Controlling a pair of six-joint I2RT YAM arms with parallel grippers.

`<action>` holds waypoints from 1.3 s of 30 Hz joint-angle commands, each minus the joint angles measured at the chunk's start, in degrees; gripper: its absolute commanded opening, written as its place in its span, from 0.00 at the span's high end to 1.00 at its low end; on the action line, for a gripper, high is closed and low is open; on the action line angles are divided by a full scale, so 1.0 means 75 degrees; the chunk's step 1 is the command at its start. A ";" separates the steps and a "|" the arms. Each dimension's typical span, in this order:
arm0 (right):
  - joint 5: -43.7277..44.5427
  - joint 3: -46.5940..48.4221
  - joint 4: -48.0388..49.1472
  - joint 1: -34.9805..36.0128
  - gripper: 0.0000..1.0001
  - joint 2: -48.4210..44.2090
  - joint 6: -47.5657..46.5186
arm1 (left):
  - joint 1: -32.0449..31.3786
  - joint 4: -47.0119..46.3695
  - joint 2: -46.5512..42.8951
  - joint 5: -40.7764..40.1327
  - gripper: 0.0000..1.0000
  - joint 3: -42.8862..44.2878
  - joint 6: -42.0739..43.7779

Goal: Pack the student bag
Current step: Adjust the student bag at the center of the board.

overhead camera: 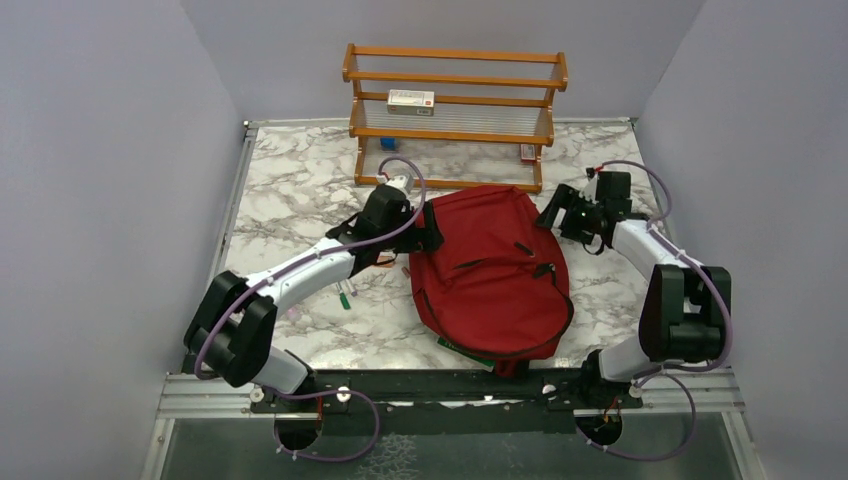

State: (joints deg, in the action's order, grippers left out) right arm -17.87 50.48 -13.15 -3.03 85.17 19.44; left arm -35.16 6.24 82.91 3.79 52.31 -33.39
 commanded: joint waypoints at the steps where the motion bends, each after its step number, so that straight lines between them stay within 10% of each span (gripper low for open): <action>1: -0.1110 -0.0160 0.0695 -0.0132 0.15 0.0419 -0.0066 | -0.0136 -0.0470 0.0294 0.0096 0.01 -0.0264 -0.0368; 8: -0.1706 -0.0602 0.1220 -0.0135 0.25 0.0831 0.0140 | -0.0141 -0.0800 0.0694 0.0278 0.08 -0.0553 -0.0372; 22: -0.2192 -0.0891 0.1184 -0.0133 0.99 -0.0387 0.0411 | -0.0141 -0.1030 0.0921 0.0857 0.98 0.0293 -0.0207; 39: -0.3369 -0.0513 -0.0769 -0.0102 0.98 -0.3645 0.1297 | 0.0974 0.1861 0.0916 0.0531 1.00 0.4069 0.1936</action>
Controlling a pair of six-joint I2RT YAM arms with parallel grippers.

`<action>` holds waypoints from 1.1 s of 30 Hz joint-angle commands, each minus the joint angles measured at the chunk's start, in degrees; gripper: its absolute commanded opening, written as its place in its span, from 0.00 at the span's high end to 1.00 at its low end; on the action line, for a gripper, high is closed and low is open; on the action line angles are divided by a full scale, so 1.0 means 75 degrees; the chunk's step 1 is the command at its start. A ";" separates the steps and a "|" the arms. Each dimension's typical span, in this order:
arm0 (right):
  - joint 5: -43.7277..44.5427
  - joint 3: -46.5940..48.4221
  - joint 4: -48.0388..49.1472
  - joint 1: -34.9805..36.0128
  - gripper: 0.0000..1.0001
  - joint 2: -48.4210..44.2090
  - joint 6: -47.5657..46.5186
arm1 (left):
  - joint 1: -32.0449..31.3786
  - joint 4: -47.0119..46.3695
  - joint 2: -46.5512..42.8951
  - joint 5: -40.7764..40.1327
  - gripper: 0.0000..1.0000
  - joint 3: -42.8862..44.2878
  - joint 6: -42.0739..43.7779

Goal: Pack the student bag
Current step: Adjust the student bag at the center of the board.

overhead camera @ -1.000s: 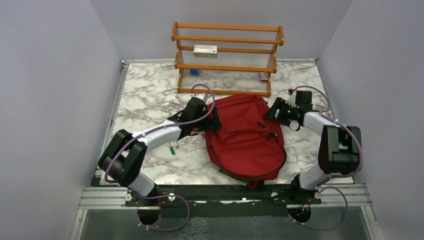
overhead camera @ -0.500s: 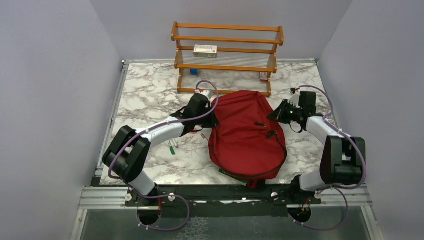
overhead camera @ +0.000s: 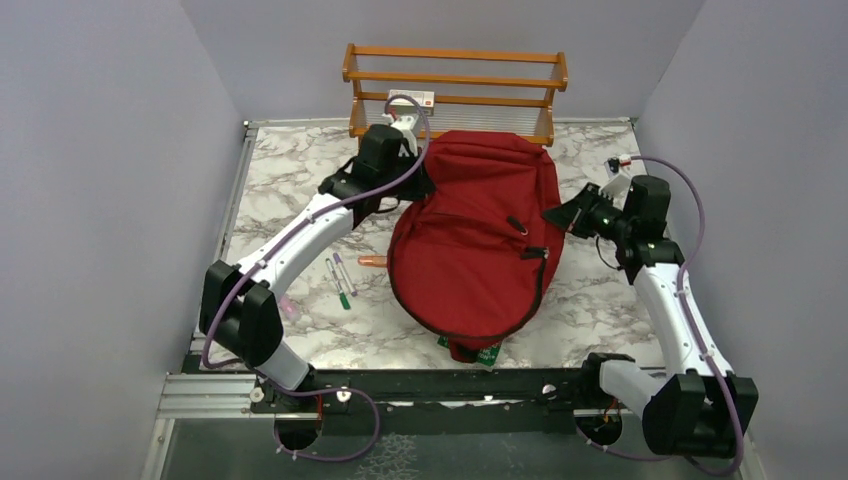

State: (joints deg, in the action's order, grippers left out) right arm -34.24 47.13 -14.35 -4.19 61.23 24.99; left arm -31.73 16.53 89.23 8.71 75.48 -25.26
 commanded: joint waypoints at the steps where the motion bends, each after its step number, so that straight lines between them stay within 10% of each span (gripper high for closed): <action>1: -0.1335 -0.0164 -0.0620 0.0054 0.97 -0.0566 0.0655 | 0.0637 0.0625 0.0185 -0.0129 1.00 0.1157 0.0993; 11: -0.1078 -0.2659 0.0476 0.0230 0.87 -0.1186 0.1381 | 0.1002 0.0998 0.1599 -0.0183 1.00 0.1167 0.1736; 21: -0.0921 -0.3317 0.1405 0.0234 0.86 -0.0761 0.1576 | 0.0905 0.0901 0.0935 -0.0495 0.36 0.0745 0.1925; 33: -0.1479 -0.3219 0.2389 0.0232 0.86 -0.0579 0.1619 | -0.1160 -0.2717 -0.0855 0.2353 0.23 -0.1904 0.3807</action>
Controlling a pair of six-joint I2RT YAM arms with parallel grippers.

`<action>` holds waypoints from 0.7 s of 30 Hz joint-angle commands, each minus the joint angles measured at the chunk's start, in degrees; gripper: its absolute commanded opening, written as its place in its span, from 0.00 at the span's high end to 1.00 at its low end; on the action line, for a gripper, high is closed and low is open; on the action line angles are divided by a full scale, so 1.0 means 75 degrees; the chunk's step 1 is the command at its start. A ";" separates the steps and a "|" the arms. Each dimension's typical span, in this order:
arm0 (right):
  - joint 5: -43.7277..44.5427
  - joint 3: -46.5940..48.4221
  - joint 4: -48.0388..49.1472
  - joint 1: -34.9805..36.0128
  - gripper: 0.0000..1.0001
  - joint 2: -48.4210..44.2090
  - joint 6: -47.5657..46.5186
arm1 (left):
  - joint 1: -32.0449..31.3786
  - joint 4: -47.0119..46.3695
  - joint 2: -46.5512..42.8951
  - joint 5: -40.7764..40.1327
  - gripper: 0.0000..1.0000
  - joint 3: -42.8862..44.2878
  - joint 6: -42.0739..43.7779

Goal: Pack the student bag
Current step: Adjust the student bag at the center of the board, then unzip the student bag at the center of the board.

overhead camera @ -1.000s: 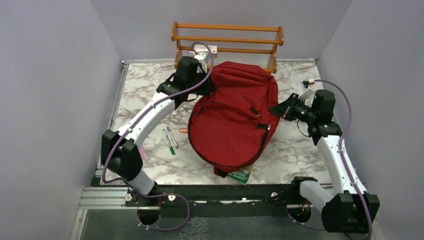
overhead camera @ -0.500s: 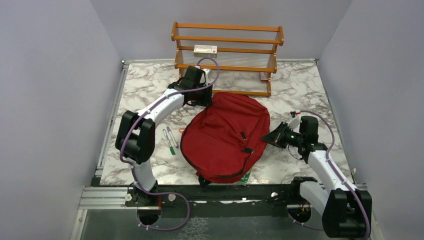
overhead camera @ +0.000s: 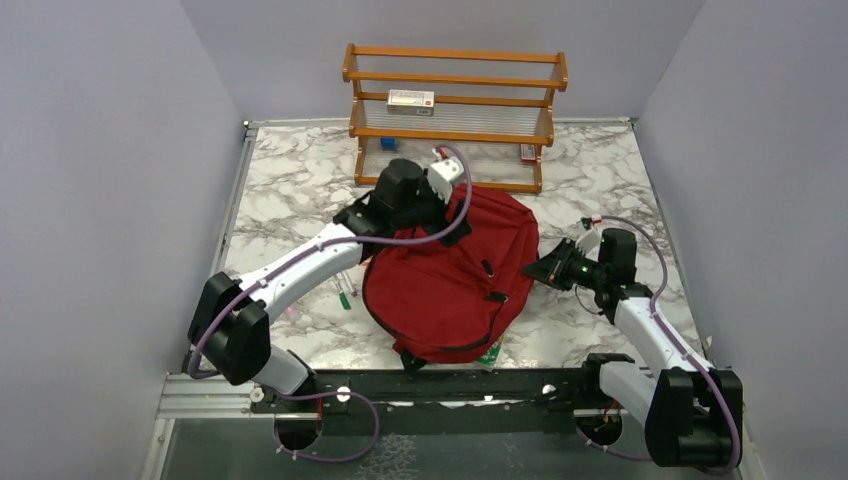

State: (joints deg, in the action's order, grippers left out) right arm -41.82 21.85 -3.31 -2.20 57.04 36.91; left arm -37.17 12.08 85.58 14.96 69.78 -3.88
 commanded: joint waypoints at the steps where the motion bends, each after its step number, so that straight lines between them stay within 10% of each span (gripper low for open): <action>1: -0.0609 0.0198 0.1056 -0.0032 0.87 -0.0049 0.0025 | -0.0502 -0.2777 -0.0557 0.1688 0.23 -0.1569 0.1041; 5: -0.1376 0.0291 0.1812 -0.0029 0.93 -0.0149 0.0200 | -0.0859 -0.4736 -0.1326 0.1817 0.19 -0.3102 0.2005; 21: -0.3066 -0.0055 0.4455 -0.0032 1.00 -0.0127 0.1409 | -0.1500 -0.4294 -0.1562 0.2784 0.37 -0.3593 0.4810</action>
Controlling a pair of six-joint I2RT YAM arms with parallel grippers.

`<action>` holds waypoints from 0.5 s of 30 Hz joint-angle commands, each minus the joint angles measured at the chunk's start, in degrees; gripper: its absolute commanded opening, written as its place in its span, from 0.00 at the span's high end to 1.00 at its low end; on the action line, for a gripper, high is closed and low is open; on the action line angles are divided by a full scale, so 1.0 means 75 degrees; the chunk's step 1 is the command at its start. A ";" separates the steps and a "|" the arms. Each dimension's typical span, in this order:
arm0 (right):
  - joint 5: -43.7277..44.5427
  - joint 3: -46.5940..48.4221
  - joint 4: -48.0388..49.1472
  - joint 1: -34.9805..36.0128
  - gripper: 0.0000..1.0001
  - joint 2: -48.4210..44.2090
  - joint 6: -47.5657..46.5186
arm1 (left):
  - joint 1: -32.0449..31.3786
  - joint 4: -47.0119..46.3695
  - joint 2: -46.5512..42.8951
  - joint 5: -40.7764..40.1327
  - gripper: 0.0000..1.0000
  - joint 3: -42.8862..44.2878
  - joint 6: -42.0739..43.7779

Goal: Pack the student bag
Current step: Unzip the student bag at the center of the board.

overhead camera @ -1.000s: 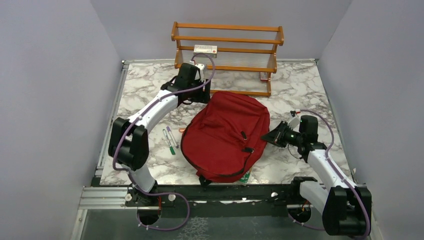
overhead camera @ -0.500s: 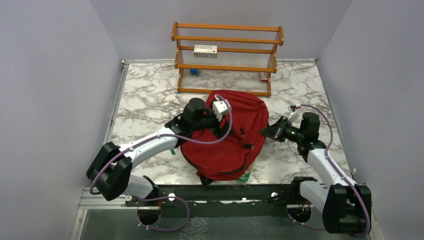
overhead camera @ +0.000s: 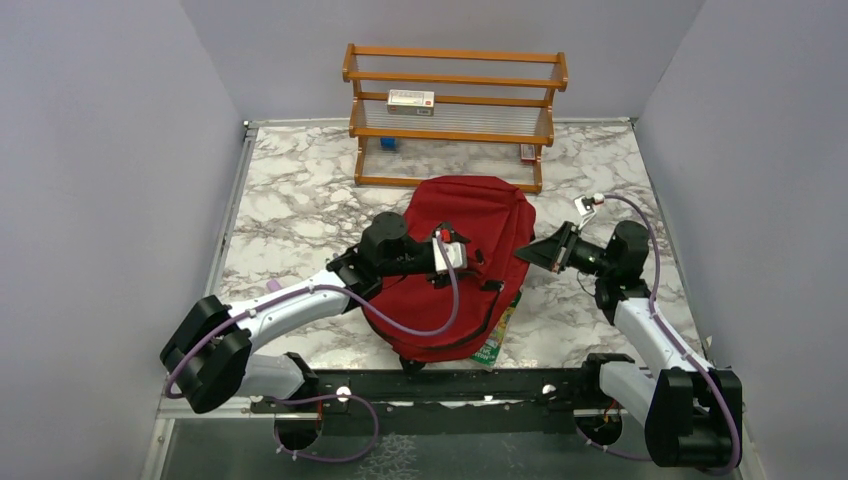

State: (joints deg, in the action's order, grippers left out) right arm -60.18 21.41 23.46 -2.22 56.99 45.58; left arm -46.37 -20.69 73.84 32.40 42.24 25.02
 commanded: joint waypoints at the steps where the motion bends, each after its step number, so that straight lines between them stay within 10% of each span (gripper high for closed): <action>1: -0.0615 0.0015 0.0901 -0.0029 0.99 -0.0151 0.0296 | -0.0336 0.0267 0.0035 0.0441 0.38 0.0181 0.1061; 15: -0.0610 -0.0102 0.0989 -0.0031 1.00 -0.0238 0.0344 | -0.1209 0.1001 0.0260 0.0121 0.53 0.0489 0.1068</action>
State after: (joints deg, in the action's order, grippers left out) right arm -62.41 20.82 27.40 -2.22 56.55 47.37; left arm -53.93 -13.78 75.16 33.19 43.70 33.50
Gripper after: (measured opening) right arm 0.045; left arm 0.492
